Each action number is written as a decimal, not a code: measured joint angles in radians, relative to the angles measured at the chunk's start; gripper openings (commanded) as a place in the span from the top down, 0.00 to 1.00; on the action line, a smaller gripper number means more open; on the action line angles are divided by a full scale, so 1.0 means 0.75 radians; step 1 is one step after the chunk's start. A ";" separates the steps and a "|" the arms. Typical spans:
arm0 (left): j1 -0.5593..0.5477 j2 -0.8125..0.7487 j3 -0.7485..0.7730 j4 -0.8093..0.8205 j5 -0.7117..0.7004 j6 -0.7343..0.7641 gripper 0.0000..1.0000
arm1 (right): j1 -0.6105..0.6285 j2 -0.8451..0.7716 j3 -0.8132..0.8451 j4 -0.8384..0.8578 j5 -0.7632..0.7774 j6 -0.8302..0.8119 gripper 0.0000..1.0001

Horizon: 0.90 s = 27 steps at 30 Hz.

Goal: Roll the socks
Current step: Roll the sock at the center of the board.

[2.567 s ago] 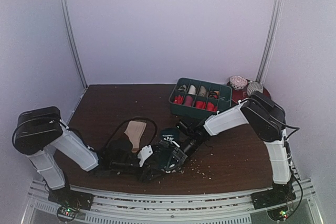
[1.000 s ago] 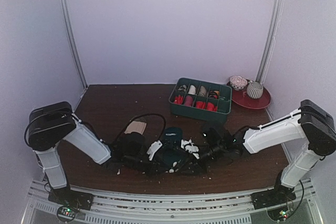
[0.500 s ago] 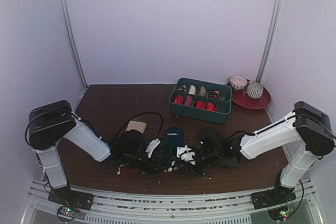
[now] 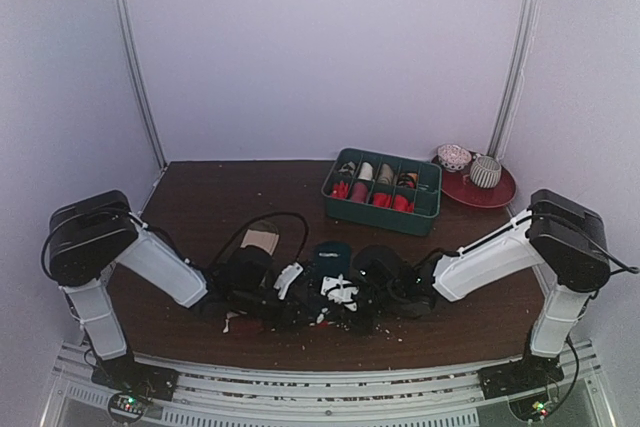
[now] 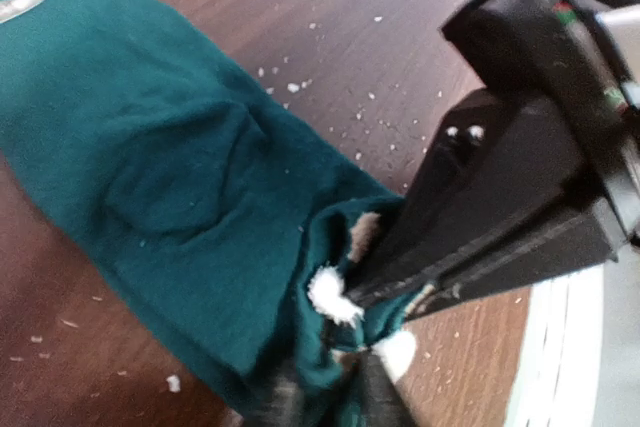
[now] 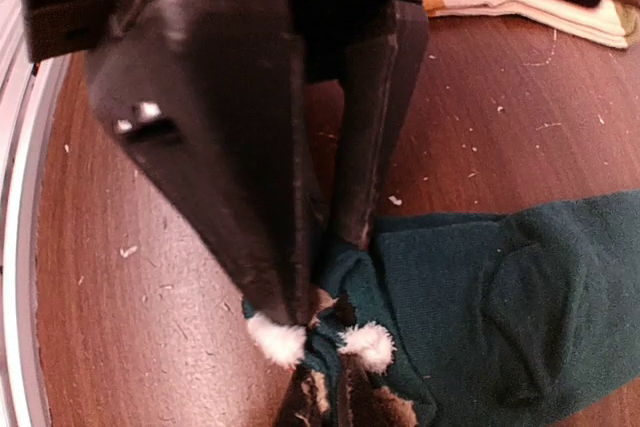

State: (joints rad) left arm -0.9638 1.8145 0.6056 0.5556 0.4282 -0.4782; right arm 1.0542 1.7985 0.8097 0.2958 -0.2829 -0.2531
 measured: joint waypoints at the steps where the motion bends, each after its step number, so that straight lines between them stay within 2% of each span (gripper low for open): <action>1: 0.000 -0.031 -0.003 -0.031 -0.024 0.013 0.59 | -0.002 0.002 0.003 -0.004 -0.009 0.025 1.00; 3: -0.003 -0.087 -0.007 -0.092 -0.082 0.037 0.52 | -0.012 0.004 0.004 -0.005 -0.047 0.098 1.00; 6: 0.002 -0.228 -0.045 -0.160 -0.207 0.093 0.50 | -0.045 0.003 -0.014 0.010 -0.145 0.224 1.00; 10: 0.003 -0.443 -0.151 -0.103 -0.285 0.182 0.49 | -0.109 0.015 -0.060 0.086 -0.362 0.471 1.00; 13: -0.018 -0.503 -0.211 -0.023 -0.277 0.248 0.49 | -0.164 0.103 -0.070 0.227 -0.554 0.717 1.00; 16: -0.061 -0.465 -0.229 0.053 -0.244 0.306 0.49 | -0.213 0.194 -0.073 0.391 -0.705 0.963 1.00; 20: -0.080 -0.337 -0.232 0.168 -0.180 0.339 0.50 | -0.248 0.248 -0.102 0.550 -0.792 1.192 1.00; 27: -0.080 -0.126 -0.221 0.288 -0.098 0.386 0.51 | -0.270 0.261 -0.124 0.632 -0.832 1.332 1.00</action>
State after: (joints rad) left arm -1.0241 1.7203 0.4397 0.7715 0.3546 -0.1890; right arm 0.8516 1.9945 0.7170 0.7696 -0.9066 0.7456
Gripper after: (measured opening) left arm 0.493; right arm 0.036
